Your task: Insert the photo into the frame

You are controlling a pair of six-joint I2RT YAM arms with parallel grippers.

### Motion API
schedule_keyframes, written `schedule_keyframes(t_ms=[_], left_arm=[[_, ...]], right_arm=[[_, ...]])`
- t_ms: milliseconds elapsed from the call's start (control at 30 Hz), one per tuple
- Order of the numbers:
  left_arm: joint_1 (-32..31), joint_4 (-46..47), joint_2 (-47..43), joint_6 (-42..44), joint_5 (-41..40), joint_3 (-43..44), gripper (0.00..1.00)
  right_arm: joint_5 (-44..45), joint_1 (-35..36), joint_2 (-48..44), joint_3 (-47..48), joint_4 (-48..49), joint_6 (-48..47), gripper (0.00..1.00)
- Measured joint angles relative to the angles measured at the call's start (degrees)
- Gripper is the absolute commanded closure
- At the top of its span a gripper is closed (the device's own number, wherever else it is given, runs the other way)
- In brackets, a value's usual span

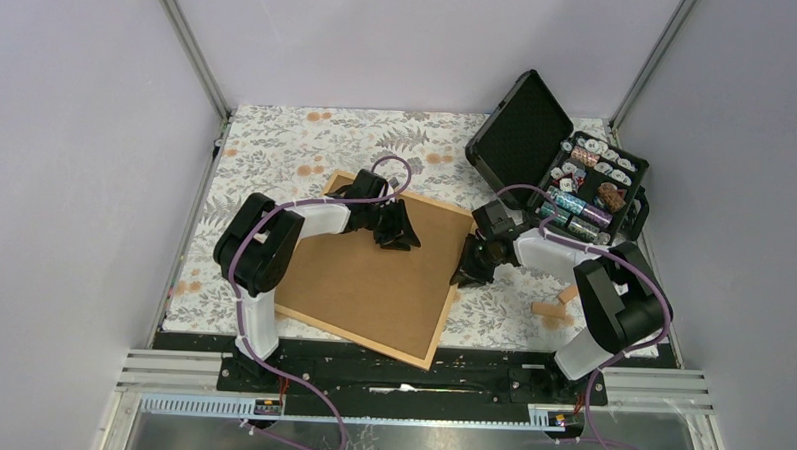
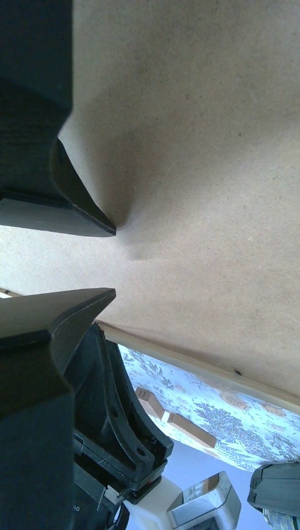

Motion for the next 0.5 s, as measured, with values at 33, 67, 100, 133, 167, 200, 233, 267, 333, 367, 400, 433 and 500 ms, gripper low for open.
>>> schedule_keyframes(t_ms=[33, 67, 100, 133, 167, 200, 233, 267, 333, 367, 400, 433, 500], left_arm=[[0.0, 0.02, 0.0, 0.0, 0.0, 0.0, 0.59], [0.0, 0.0, 0.0, 0.0, 0.0, 0.0, 0.59], [0.0, 0.02, 0.0, 0.0, 0.0, -0.02, 0.59], [0.0, 0.02, 0.0, 0.0, 0.0, -0.02, 0.59], [0.0, 0.02, 0.0, 0.0, 0.0, -0.02, 0.59], [0.0, 0.04, 0.0, 0.0, 0.0, -0.04, 0.59], [0.0, 0.04, 0.0, 0.0, 0.0, -0.04, 0.59], [0.0, 0.04, 0.0, 0.0, 0.02, -0.04, 0.59], [0.0, 0.04, 0.0, 0.0, 0.02, -0.04, 0.59], [0.0, 0.04, 0.0, 0.0, 0.02, -0.04, 0.59], [0.0, 0.07, 0.0, 0.0, 0.02, -0.04, 0.59], [0.0, 0.07, 0.0, 0.0, 0.04, -0.04, 0.59], [0.0, 0.07, 0.0, 0.0, 0.04, -0.04, 0.59]], right_arm=[[0.15, 0.07, -0.02, 0.0, -0.02, 0.15, 0.68], [0.2, 0.11, -0.04, 0.0, 0.0, 0.22, 0.67], [0.2, 0.11, -0.04, 0.0, 0.02, 0.2, 0.67], [0.02, 0.09, -0.07, -0.09, 0.26, 0.15, 0.66], [-0.37, 0.0, -0.15, -0.39, 0.76, 0.04, 0.66], [-0.98, -0.28, -0.46, -1.16, 1.7, 0.15, 0.66], [-1.7, -0.63, -0.94, -2.05, 2.82, 0.33, 0.66], [-2.32, -0.9, -1.38, -2.91, 3.85, 0.57, 0.65], [-3.28, -1.42, -2.34, -4.5, 5.77, 1.07, 0.64], [-3.76, -1.66, -2.69, -5.18, 6.64, 1.11, 0.63], [-4.35, -2.12, -3.02, -5.86, 7.48, 1.25, 0.63], [-4.9, -2.56, -3.34, -6.47, 8.13, 1.42, 0.63], [-5.49, -3.37, -4.17, -7.52, 8.63, 1.53, 0.63]])
